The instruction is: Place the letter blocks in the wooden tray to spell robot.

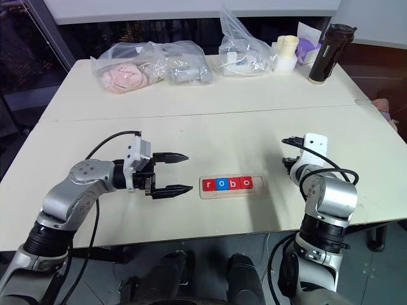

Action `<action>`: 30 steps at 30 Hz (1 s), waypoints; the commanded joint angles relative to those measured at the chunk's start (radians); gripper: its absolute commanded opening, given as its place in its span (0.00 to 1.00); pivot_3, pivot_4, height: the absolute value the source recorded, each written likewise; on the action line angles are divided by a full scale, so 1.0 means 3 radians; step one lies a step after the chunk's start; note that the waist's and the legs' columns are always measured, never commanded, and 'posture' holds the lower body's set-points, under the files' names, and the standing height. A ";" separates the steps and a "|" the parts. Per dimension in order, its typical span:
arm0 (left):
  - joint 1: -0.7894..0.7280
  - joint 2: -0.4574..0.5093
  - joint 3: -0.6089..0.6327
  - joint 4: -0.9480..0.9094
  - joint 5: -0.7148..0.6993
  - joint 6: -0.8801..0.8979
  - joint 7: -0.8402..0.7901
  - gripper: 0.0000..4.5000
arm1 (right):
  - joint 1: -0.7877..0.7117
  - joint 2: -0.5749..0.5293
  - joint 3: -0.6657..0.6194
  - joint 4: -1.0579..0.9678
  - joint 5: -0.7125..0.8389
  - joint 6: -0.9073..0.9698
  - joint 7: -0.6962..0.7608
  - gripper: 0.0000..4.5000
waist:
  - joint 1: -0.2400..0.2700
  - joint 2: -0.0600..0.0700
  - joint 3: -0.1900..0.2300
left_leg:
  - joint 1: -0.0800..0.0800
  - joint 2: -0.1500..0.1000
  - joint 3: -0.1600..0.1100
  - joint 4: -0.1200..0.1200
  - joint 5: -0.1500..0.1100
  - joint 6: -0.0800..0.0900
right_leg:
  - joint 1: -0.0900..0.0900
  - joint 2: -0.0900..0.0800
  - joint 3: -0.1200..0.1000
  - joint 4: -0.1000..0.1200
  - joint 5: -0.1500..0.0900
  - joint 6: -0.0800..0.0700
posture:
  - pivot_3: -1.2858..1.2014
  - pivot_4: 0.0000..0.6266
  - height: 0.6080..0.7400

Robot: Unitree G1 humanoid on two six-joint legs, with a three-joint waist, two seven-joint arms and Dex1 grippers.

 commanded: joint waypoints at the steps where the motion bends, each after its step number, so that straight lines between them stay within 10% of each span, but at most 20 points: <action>1: -0.0043 0.0000 0.0037 -0.0046 -0.0006 -0.0066 -0.0014 1.00 | 0.0213 -0.0148 0.0186 -0.0409 0.0208 0.0414 0.0224 0.26 | 0.0002 0.0000 0.0000 | -0.0001 0.0000 0.0000 -0.0001 0.0000 0.0000 | -0.0001 0.0000 0.0000 0.0000 0.0000 0.0000 | 0.52 0.24 0.88; 15: -0.0030 -0.0034 0.0022 -0.0028 0.0007 -0.0088 -0.0013 1.00 | 0.1026 -0.0244 0.0599 -0.1313 0.0504 0.0691 0.0377 0.26 | -0.0005 -0.0003 -0.0002 | 0.0000 0.0003 -0.0001 -0.0005 -0.0001 -0.0001 | -0.0001 -0.0006 -0.0001 -0.0005 -0.0002 0.0000 | 0.52 0.24 0.88; 21: -0.0020 -0.0031 0.0034 -0.0043 0.0010 -0.0082 -0.0006 1.00 | 0.1064 -0.0854 0.0865 -0.1299 0.0623 0.0373 0.0759 0.94 | -0.0005 -0.0002 -0.0001 | -0.0002 0.0003 -0.0001 -0.0005 -0.0002 -0.0001 | -0.0001 -0.0008 -0.0001 -0.0009 -0.0002 0.0000 | 0.52 0.24 0.88; 30: -0.0061 -0.0040 0.0024 -0.0012 0.0020 -0.0086 -0.0010 1.00 | 0.1462 -0.2355 0.1098 -0.0438 0.0597 -0.2125 0.2339 0.98 | -0.0001 -0.0005 0.0003 | -0.0004 0.0002 -0.0001 -0.0007 -0.0005 0.0006 | 0.0014 -0.0009 -0.0009 -0.0038 -0.0002 0.0006 | 0.52 0.24 0.88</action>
